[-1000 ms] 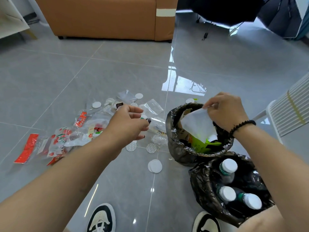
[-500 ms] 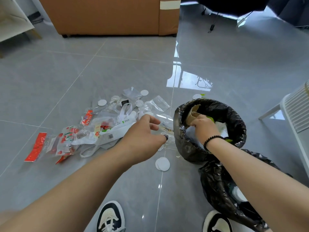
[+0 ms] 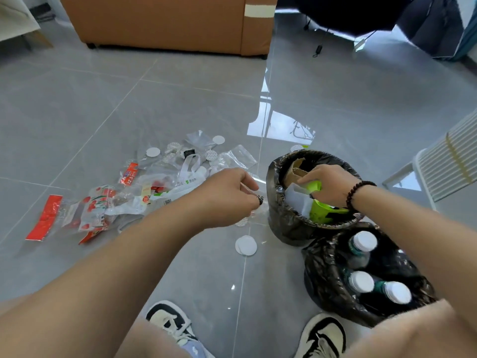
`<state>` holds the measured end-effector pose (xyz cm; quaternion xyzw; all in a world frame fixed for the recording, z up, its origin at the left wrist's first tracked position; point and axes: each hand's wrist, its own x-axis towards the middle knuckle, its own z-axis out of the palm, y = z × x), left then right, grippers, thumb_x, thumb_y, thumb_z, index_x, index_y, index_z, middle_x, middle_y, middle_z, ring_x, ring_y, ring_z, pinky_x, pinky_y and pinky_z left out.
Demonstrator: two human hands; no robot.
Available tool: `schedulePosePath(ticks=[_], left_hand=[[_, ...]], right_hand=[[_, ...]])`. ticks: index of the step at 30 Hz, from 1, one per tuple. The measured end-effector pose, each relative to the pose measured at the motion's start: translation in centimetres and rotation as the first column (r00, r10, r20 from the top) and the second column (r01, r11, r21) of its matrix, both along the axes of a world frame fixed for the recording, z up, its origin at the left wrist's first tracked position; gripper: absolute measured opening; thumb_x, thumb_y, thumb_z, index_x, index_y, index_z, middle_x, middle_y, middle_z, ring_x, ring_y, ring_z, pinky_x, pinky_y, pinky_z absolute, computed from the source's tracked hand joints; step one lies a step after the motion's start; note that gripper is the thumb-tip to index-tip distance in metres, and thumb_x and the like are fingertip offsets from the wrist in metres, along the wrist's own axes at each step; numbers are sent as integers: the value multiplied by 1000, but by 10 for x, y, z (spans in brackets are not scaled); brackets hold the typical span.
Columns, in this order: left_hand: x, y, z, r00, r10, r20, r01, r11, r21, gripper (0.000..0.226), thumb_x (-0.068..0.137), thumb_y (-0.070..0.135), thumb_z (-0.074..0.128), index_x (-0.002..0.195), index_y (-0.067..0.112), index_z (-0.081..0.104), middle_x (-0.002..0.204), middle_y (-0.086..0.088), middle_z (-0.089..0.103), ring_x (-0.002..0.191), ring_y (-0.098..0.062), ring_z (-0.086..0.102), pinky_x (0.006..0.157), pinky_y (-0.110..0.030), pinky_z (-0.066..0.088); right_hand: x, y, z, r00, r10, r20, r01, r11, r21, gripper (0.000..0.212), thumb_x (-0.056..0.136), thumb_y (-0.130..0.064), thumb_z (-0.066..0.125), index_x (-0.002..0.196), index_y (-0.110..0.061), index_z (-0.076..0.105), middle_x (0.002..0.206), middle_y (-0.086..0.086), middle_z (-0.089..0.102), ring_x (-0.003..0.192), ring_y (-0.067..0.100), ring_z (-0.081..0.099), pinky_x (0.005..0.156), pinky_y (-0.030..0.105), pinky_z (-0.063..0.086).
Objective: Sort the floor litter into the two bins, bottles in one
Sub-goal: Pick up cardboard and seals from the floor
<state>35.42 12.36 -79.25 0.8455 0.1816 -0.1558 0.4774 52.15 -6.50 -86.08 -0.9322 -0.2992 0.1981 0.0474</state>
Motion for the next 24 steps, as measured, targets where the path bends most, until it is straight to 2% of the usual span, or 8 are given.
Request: schedulePosePath(ticks=[2, 6, 9, 11, 13, 17, 21, 24], left_hand=[[1, -1, 4, 994, -111, -17, 112, 978, 174, 29, 91, 26, 58, 119, 22, 55, 113, 5, 64, 102, -16, 61, 72, -27, 47], [0, -11, 10, 956, -263, -129, 293, 861, 415, 36, 95, 27, 52, 127, 10, 54, 125, -7, 60, 110, -23, 56, 88, -31, 46], [6, -11, 14, 936, -302, -181, 351, 848, 398, 30, 94, 28, 52, 113, 6, 59, 103, -12, 68, 84, -22, 65, 73, -32, 52], [13, -9, 17, 930, -308, -199, 366, 804, 468, 25, 95, 28, 51, 80, 8, 55, 79, -8, 62, 60, -16, 55, 56, -28, 45], [21, -5, 16, 930, -307, -203, 367, 736, 569, 35, 95, 27, 51, 65, 11, 43, 68, -4, 48, 56, -15, 43, 50, -27, 36], [45, 5, 0, 920, -318, -230, 392, 769, 504, 28, 93, 27, 53, 72, 10, 49, 67, -5, 54, 61, -21, 54, 63, -31, 53], [59, 17, -47, 955, -252, -154, 295, 827, 478, 22, 92, 22, 52, 107, 9, 61, 102, -8, 60, 86, -21, 48, 65, -25, 38], [62, 33, -100, 950, -230, -210, 296, 876, 382, 6, 87, 19, 53, 84, 15, 57, 83, -6, 54, 75, -20, 45, 62, -25, 37]], right_hand=[[-13, -4, 16, 1000, -5, -8, 5, 998, -55, 34, 88, -16, 63, 121, -25, 65, 126, -1, 60, 113, 18, 54, 86, 22, 39], [-50, 18, 43, 994, 65, -87, -80, 979, -186, 29, 87, -22, 62, 116, -23, 66, 114, -3, 64, 108, 18, 58, 94, 27, 46], [-70, 44, 49, 988, 98, -116, -115, 982, -150, 20, 86, -24, 60, 104, -29, 67, 102, -4, 63, 96, 17, 57, 85, 28, 47], [-73, 62, 39, 984, 109, -142, -129, 981, -144, 20, 85, -29, 61, 105, -29, 65, 98, -5, 60, 91, 15, 54, 81, 25, 44], [-72, 75, 21, 973, 84, -215, -116, 983, -142, 29, 86, -31, 62, 114, -26, 64, 98, -5, 65, 87, 15, 58, 84, 26, 49], [-67, 84, -34, 891, -49, -450, -20, 989, -146, 26, 89, -27, 61, 114, -18, 61, 76, -3, 64, 69, 12, 63, 72, 31, 56], [-56, 87, -102, 870, -136, -473, 19, 969, -245, 33, 90, -28, 60, 112, -4, 65, 97, 14, 70, 76, 23, 62, 61, 29, 51], [-54, 92, -153, 894, -89, -439, -63, 945, -321, 25, 91, -29, 58, 97, -5, 64, 91, 11, 65, 78, 22, 54, 62, 27, 44]])
